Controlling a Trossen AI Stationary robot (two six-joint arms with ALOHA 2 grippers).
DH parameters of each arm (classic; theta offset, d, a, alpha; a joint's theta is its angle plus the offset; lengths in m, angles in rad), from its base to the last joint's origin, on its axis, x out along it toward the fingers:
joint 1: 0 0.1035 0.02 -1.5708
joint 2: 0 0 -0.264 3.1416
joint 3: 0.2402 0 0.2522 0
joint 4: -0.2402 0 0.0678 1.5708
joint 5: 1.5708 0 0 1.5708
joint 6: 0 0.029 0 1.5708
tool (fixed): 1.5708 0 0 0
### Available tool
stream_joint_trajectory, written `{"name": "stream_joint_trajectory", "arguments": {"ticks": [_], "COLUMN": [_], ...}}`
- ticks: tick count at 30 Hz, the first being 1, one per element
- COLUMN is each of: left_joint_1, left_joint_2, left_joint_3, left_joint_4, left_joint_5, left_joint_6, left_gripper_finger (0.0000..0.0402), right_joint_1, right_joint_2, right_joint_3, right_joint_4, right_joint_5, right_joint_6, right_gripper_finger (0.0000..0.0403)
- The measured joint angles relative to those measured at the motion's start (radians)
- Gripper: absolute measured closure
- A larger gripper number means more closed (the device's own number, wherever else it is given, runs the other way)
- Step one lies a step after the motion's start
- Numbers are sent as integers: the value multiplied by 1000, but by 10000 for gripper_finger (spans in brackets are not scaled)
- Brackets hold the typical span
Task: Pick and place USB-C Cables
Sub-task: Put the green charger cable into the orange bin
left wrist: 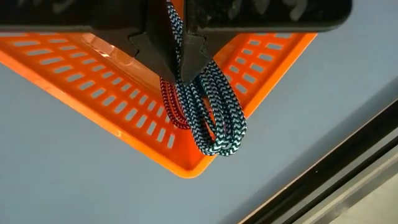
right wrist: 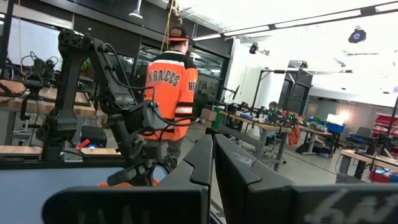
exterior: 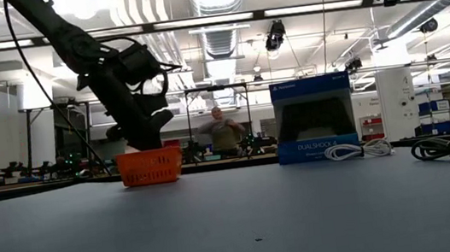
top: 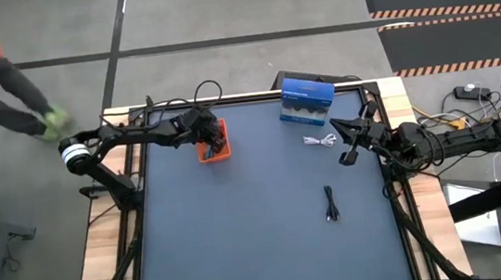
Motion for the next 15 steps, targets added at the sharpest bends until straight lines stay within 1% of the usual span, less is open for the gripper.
{"name": "stream_joint_trajectory", "arguments": {"ticks": [4, 8, 15], "left_joint_1": [0, 0, -25], "left_joint_2": [1, 2, 3], "left_joint_3": [-6, -20, -47], "left_joint_4": [22, 63, 121], "left_joint_5": [7, 49, 79], "left_joint_6": [0, -2, -8], "left_gripper_finger": [394, 394, 394], "right_joint_1": [0, 0, 0], "right_joint_2": [0, 0, 0], "right_joint_3": [0, 0, 0], "right_joint_4": [0, 0, -4], "right_joint_5": [0, 0, 0], "right_joint_6": [0, -2, -3], "right_gripper_finger": [394, 394, 394]}}
